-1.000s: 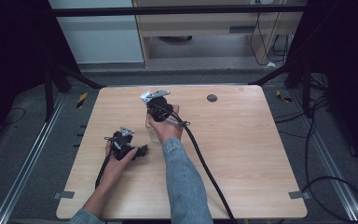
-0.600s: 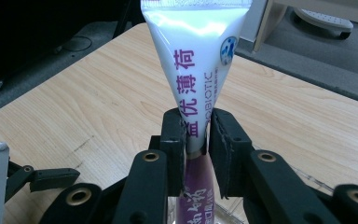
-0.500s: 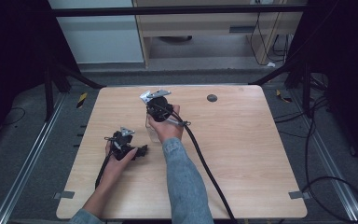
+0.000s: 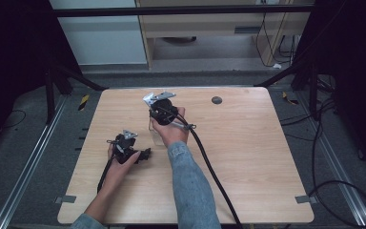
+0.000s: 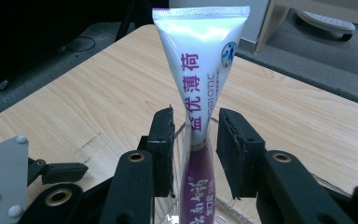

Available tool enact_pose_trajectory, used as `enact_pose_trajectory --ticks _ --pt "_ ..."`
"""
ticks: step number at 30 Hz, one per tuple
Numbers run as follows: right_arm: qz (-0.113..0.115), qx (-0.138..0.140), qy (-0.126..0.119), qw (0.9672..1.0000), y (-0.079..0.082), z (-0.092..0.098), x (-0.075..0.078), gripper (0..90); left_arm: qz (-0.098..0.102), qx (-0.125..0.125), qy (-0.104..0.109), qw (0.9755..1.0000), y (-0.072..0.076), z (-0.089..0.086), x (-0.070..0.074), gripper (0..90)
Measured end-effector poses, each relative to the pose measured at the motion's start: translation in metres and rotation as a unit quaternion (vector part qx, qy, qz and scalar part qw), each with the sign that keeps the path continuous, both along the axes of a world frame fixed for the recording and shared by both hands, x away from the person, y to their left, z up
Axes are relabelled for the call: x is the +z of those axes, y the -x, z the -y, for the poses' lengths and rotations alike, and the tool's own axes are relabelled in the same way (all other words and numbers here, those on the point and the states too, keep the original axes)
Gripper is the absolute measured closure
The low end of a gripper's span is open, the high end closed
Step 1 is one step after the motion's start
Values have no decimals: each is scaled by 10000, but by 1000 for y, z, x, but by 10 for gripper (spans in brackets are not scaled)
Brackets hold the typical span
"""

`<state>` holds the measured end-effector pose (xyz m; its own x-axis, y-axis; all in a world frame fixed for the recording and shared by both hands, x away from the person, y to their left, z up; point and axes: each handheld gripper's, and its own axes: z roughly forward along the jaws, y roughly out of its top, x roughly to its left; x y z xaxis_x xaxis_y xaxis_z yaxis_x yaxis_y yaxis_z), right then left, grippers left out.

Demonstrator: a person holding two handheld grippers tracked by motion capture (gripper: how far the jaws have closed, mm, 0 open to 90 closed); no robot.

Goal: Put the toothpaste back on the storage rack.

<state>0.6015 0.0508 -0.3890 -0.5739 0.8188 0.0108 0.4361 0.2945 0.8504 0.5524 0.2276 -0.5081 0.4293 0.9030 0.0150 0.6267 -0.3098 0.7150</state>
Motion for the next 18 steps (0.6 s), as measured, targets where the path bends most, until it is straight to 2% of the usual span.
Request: enact_pose_trajectory --ticks 12,17,18 --pt "-73 8 55 10000 10 13 6 632 -9 0 -22 10000 0 0 0 0" --pt "-93 11 85 9999 12 19 8 602 -4 19 -16 10000 -1 0 0 0" --pt "-104 4 75 9999 11 23 11 570 -5 23 -18 10000 -1 0 0 0"
